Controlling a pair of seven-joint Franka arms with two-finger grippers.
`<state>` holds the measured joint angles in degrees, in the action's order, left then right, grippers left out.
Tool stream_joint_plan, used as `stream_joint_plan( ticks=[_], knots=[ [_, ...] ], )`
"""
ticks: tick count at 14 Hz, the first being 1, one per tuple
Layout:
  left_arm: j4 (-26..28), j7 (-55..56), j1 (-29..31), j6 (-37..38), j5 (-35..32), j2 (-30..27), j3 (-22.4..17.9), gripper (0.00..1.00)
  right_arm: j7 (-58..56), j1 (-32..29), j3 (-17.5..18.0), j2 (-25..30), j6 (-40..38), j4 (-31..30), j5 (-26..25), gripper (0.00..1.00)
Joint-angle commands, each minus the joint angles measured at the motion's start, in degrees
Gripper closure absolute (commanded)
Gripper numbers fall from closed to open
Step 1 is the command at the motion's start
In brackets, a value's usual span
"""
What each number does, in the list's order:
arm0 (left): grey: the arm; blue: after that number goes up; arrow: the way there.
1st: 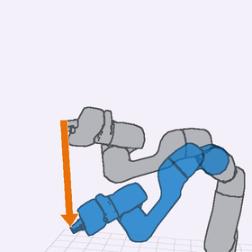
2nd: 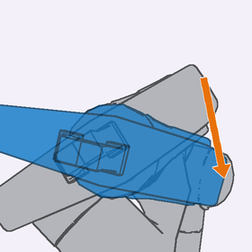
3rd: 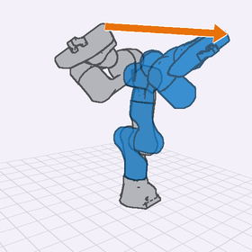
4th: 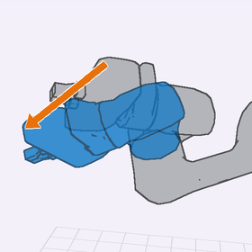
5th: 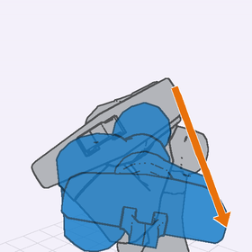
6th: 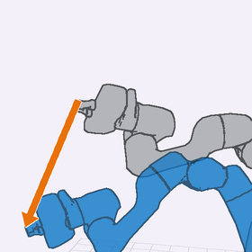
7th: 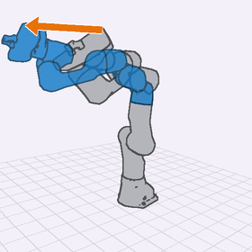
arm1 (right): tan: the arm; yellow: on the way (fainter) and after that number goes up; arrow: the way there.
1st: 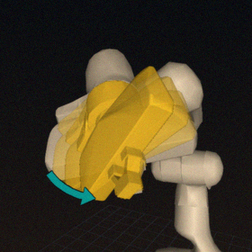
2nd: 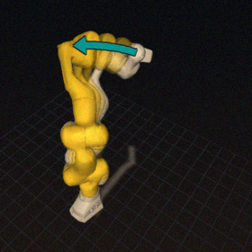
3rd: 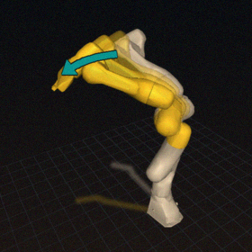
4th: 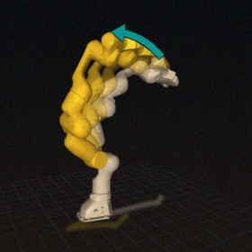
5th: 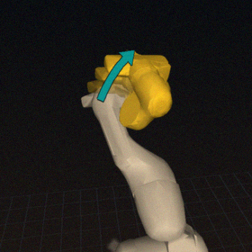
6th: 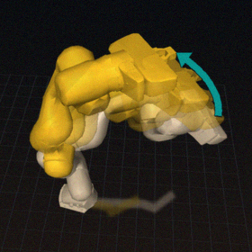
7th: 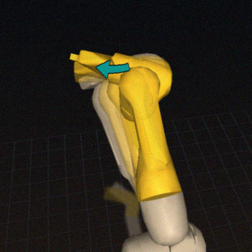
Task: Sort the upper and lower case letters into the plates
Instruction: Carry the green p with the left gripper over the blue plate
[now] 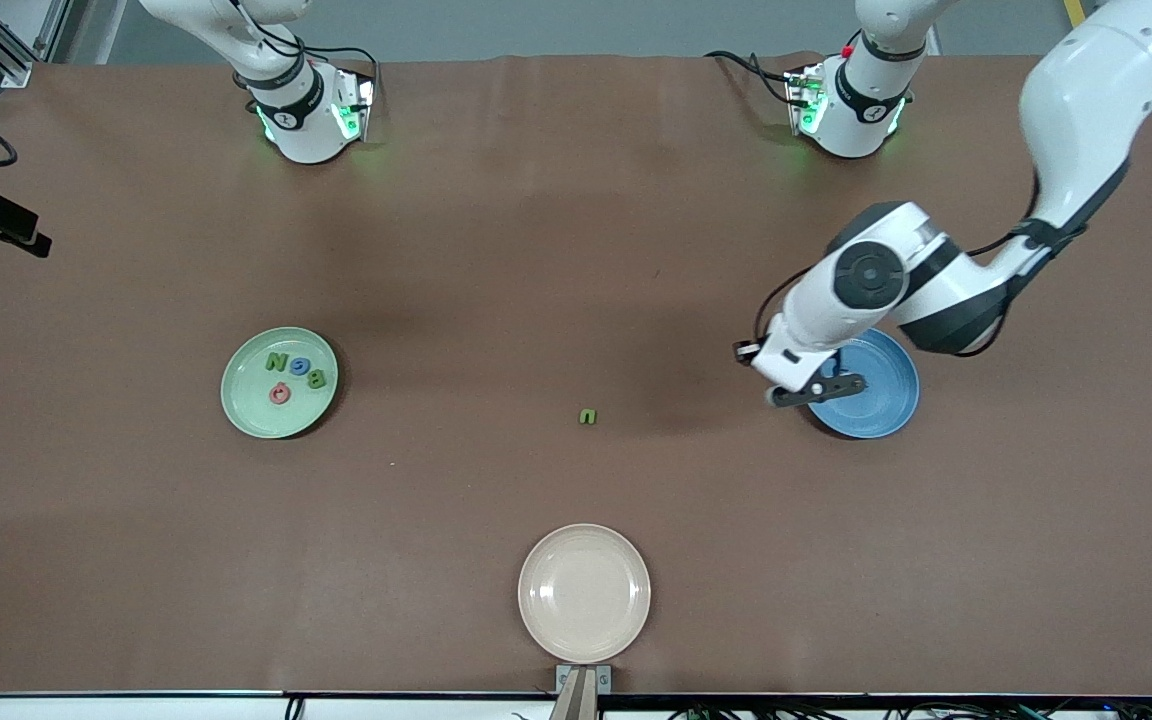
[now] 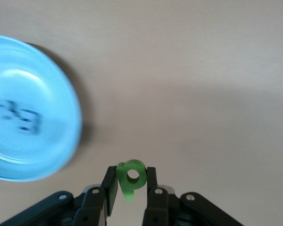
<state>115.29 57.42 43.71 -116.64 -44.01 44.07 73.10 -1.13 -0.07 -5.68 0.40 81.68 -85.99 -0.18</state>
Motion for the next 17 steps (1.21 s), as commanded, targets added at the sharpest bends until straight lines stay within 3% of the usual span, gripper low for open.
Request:
stream_joint_plan(
  ticks=[1,7,13,17],
  knots=[
    [6.5,-4.8,7.8,-1.5,-4.9,-1.4,2.7,0.96,-0.5,-0.8,0.7,3.1,-1.1,-2.0,0.9,0.0],
    [10.8,-8.5,13.1,-2.0,-16.4,0.0,2.0,0.95,-0.7,-0.7,0.7,5.0,-1.9,-2.5,0.8,0.0],
    [12.7,-11.6,13.3,-11.6,-21.8,0.2,-7.0,0.94,-0.5,0.0,0.8,6.7,-1.8,-4.3,0.8,0.0],
    [13.5,-13.1,14.2,-12.7,-22.5,0.1,-8.8,0.94,-0.2,0.0,0.7,6.8,-1.7,-4.3,1.2,0.0]
  ],
)
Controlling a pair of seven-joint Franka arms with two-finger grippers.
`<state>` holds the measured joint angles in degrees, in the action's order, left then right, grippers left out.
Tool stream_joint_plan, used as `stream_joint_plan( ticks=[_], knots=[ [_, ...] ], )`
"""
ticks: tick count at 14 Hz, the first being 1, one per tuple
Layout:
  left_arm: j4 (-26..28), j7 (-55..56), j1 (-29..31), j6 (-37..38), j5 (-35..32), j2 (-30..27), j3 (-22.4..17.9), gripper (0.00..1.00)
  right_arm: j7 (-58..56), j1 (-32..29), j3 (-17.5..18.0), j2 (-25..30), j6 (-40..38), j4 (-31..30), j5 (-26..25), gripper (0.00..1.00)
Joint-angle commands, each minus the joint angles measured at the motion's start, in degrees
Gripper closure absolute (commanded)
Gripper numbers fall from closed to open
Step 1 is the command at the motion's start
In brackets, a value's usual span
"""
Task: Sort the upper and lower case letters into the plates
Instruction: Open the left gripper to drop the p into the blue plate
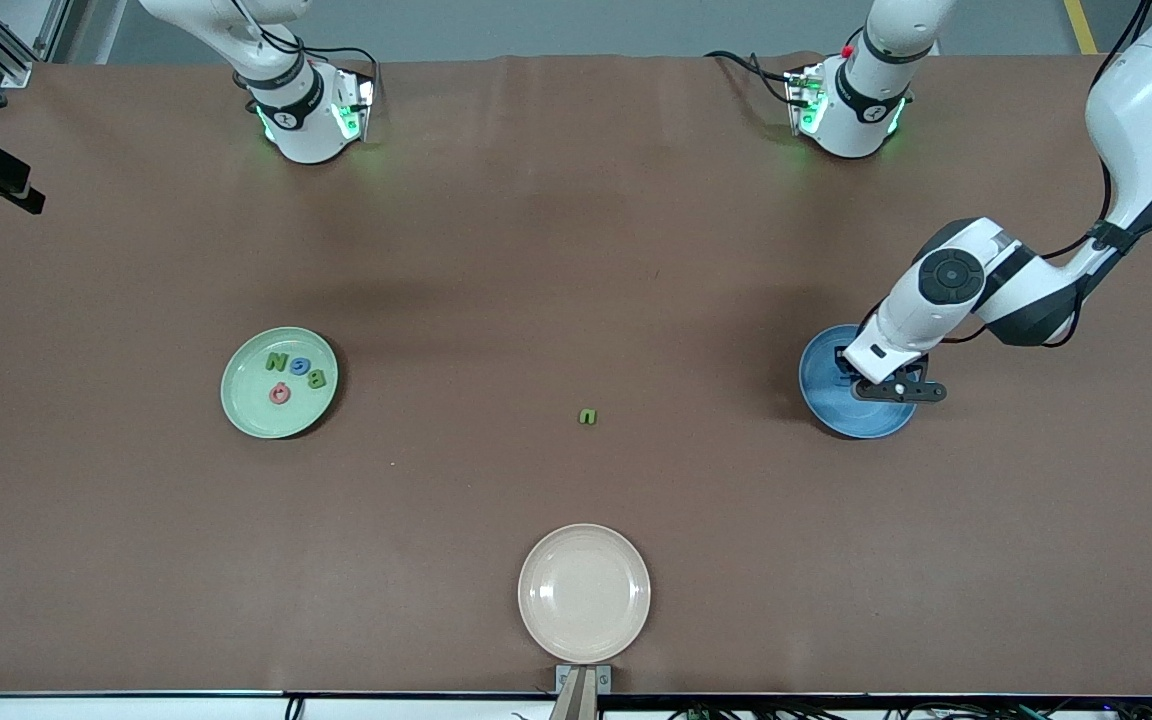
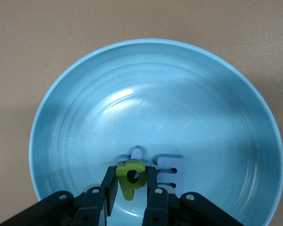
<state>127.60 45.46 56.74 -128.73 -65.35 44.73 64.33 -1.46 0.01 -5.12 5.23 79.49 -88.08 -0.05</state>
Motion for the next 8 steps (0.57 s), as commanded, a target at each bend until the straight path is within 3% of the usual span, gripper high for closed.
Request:
stream_joint_plan(
  ticks=[1,4,5,8],
  knots=[
    [1.4,-1.9,2.1,-0.6,-1.2,-0.6,0.0,0.94,0.1,-0.1,0.1,2.0,0.7,-2.1,1.1,0.0],
    [1.9,-2.1,2.8,-0.6,-1.2,-0.8,0.0,0.93,-0.1,0.0,0.2,2.0,1.1,-1.7,1.1,0.0],
    [1.8,-1.8,2.8,-0.6,-1.1,-0.9,0.0,0.87,-0.1,0.0,0.2,2.0,1.1,-1.7,1.1,0.0],
    [1.8,-1.0,2.8,-0.6,-0.7,-1.3,0.5,0.32,-0.5,0.1,0.1,2.0,1.1,-1.7,1.0,0.0]
  ],
)
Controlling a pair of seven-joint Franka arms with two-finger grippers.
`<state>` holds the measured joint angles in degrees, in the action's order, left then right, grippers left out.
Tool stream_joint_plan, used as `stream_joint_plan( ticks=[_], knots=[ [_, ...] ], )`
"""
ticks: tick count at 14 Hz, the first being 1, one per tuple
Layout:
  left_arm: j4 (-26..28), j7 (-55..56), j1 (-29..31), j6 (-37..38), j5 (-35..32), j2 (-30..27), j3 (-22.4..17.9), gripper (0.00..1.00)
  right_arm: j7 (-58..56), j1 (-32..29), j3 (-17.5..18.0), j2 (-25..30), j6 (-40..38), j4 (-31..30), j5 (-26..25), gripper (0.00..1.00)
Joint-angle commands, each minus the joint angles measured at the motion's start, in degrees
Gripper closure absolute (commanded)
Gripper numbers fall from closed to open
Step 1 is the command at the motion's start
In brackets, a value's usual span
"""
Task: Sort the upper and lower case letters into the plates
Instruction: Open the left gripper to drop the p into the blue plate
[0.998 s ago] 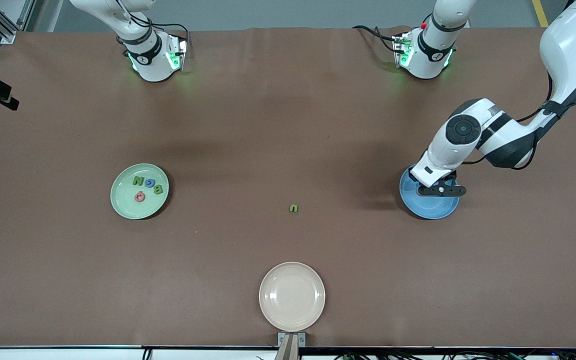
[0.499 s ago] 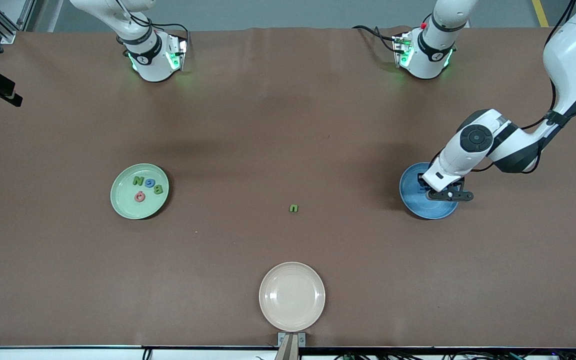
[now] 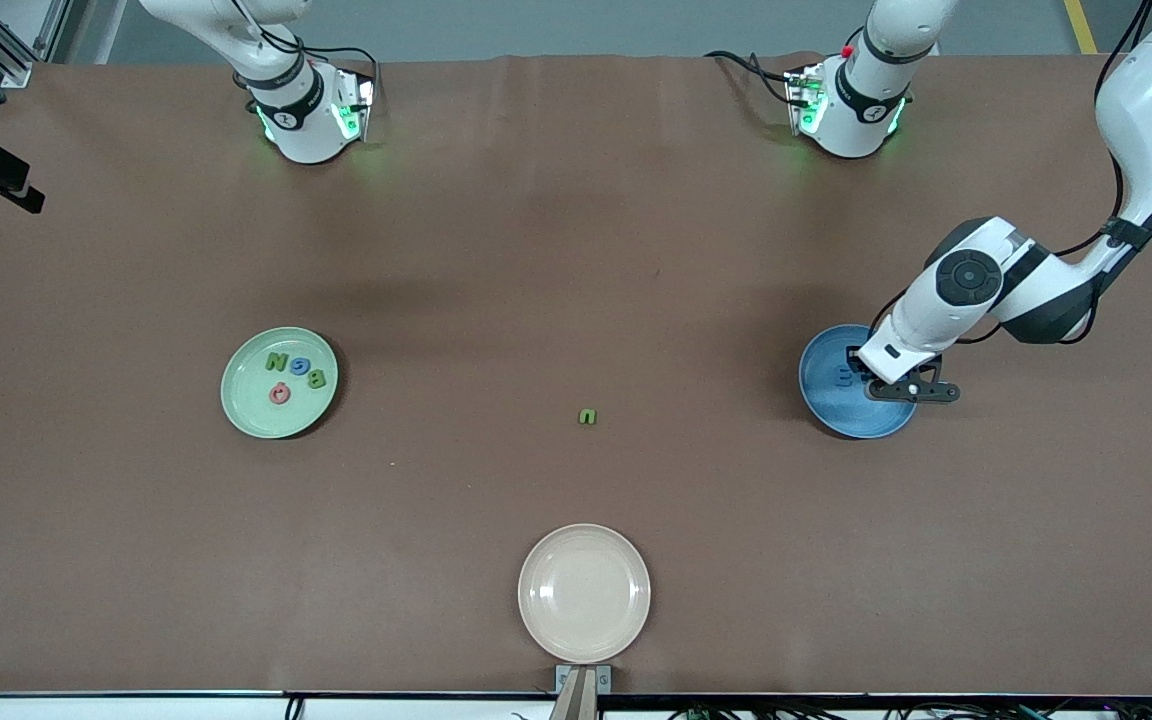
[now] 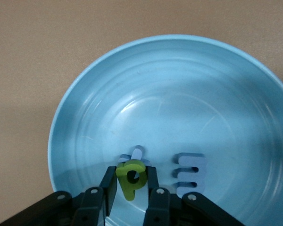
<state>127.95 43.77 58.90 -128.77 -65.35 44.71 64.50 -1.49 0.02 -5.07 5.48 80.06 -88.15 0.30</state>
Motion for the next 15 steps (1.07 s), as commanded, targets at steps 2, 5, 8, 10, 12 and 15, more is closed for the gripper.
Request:
stream_joint_plan(
  ticks=[2,5,8,10,12,15],
  knots=[
    [1.3,3.8,0.9,-0.3,-0.3,-1.3,3.2,0.19,-0.4,0.0,0.1,1.6,0.6,-1.6,0.4,0.0],
    [0.7,6.9,0.8,-0.1,2.0,-0.9,6.7,0.0,-0.4,0.0,0.1,1.7,0.7,-1.6,0.4,0.0],
    [-1.7,7.1,-1.2,-0.1,7.1,-0.8,8.1,0.0,-0.4,0.0,0.1,1.7,0.9,-1.6,0.3,0.0],
    [-4.4,9.6,-5.9,0.0,9.7,-0.8,8.1,0.0,-0.5,0.0,0.1,1.7,1.2,-1.6,0.1,0.0],
    [-10.4,15.6,-15.5,3.1,11.0,-0.4,6.7,0.0,-0.5,-0.1,0.0,1.6,1.3,-1.6,0.2,0.0],
    [-22.5,22.1,-35.4,8.4,17.2,-0.1,-2.2,0.0,-0.7,-0.1,0.0,1.6,1.4,-1.6,0.1,0.0]
  ],
)
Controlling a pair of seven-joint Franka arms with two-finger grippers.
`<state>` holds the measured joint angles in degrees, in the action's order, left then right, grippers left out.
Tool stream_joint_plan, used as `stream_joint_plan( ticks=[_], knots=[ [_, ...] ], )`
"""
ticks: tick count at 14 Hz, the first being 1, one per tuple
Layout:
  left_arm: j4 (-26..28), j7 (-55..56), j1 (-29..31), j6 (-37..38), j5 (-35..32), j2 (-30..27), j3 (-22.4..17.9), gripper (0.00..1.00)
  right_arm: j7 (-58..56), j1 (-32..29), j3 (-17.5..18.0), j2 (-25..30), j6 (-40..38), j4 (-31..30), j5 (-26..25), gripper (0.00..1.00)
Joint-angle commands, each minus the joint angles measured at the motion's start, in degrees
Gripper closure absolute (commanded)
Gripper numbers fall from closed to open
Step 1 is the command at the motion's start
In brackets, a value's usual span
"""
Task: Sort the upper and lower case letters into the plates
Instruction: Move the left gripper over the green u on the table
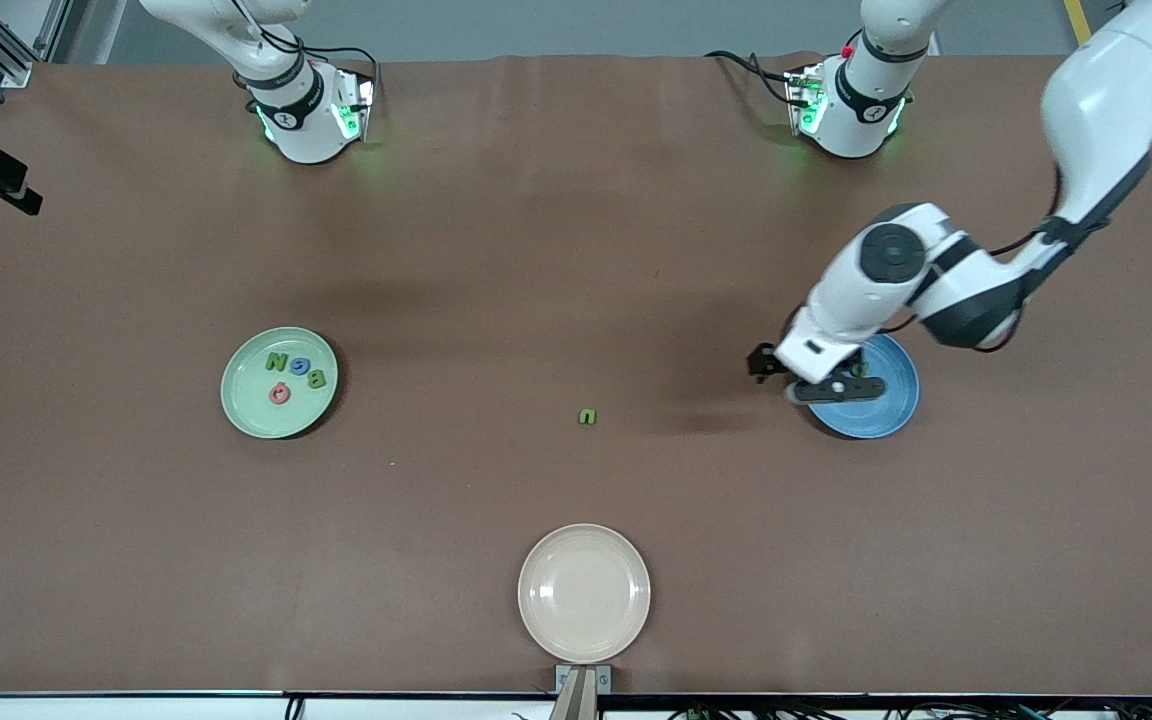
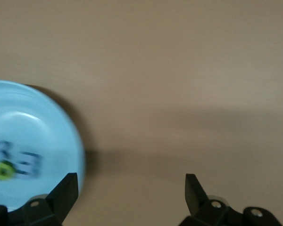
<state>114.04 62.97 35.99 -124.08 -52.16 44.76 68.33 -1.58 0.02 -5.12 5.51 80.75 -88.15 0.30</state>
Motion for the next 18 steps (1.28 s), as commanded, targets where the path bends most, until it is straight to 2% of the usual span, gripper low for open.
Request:
stream_joint_plan(
  ticks=[1,5,9,12,14,18],
  knots=[
    [-12.6,3.7,-18.6,4.2,6.6,-0.2,-10.0,0.0,-0.7,-0.1,0.0,1.6,0.7,-1.6,0.1,0.0],
    [-22.1,3.7,-33.4,4.5,10.8,1.2,-20.0,0.0,-0.5,-0.1,0.0,1.6,0.6,-1.6,0.1,0.0],
    [-27.4,3.7,-43.0,3.7,11.0,4.9,-26.5,0.01,-0.1,-0.2,-0.1,1.7,0.1,-1.6,0.7,0.0],
    [-30.5,3.5,-46.5,2.3,10.9,6.9,-27.7,0.01,-1.0,-0.1,0.0,1.6,0.6,-1.5,0.4,0.0],
    [-30.7,3.0,-47.2,-2.3,10.8,8.1,-28.2,0.01,-2.4,-0.1,0.0,1.6,0.6,-1.5,0.1,0.0],
    [-33.2,0.9,-52.9,-8.9,10.9,10.2,-34.7,0.02,-3.7,-0.3,-0.2,1.6,0.6,-1.5,0.1,0.0]
  ],
)
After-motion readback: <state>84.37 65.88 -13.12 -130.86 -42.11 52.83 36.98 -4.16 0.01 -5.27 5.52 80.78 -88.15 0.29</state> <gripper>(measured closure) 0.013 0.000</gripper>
